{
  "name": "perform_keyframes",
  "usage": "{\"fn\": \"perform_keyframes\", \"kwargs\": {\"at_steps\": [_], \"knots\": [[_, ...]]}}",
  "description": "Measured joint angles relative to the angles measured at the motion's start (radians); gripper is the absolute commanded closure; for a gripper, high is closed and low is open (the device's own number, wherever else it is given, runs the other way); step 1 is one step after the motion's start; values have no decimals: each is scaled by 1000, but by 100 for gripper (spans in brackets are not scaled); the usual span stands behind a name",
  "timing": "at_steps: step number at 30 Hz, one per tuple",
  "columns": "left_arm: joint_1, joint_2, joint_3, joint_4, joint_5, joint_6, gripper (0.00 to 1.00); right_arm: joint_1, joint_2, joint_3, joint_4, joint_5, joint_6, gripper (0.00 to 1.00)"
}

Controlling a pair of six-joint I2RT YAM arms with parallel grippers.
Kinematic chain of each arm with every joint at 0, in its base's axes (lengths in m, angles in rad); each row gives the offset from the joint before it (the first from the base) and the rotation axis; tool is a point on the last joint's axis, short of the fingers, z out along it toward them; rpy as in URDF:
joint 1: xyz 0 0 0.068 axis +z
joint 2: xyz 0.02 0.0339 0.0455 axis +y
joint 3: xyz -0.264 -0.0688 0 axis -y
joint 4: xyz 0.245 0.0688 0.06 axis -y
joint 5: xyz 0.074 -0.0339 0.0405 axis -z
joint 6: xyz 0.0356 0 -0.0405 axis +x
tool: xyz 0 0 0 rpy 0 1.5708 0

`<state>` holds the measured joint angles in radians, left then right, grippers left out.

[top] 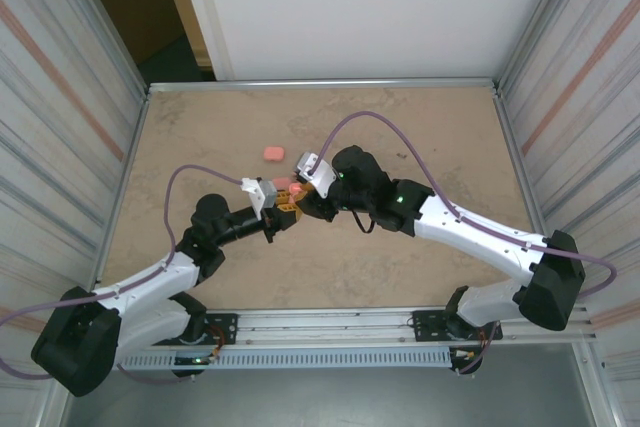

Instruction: Insert the wireless bluetooth earbuds into the charging case

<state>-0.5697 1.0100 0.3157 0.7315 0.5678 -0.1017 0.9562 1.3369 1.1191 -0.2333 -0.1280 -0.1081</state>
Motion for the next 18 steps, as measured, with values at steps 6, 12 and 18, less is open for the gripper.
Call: {"fn": "perform_keyframes", "kwargs": {"at_steps": [6, 12, 18], "knots": [[0, 0, 0, 7, 0, 0, 100, 1, -6, 2, -18, 0, -5, 52], [0, 0, 0, 6, 0, 0, 100, -8, -56, 2, -25, 0, 12, 42], [0, 0, 0, 6, 0, 0, 100, -44, -116, -5, -10, 0, 50, 35]]}}
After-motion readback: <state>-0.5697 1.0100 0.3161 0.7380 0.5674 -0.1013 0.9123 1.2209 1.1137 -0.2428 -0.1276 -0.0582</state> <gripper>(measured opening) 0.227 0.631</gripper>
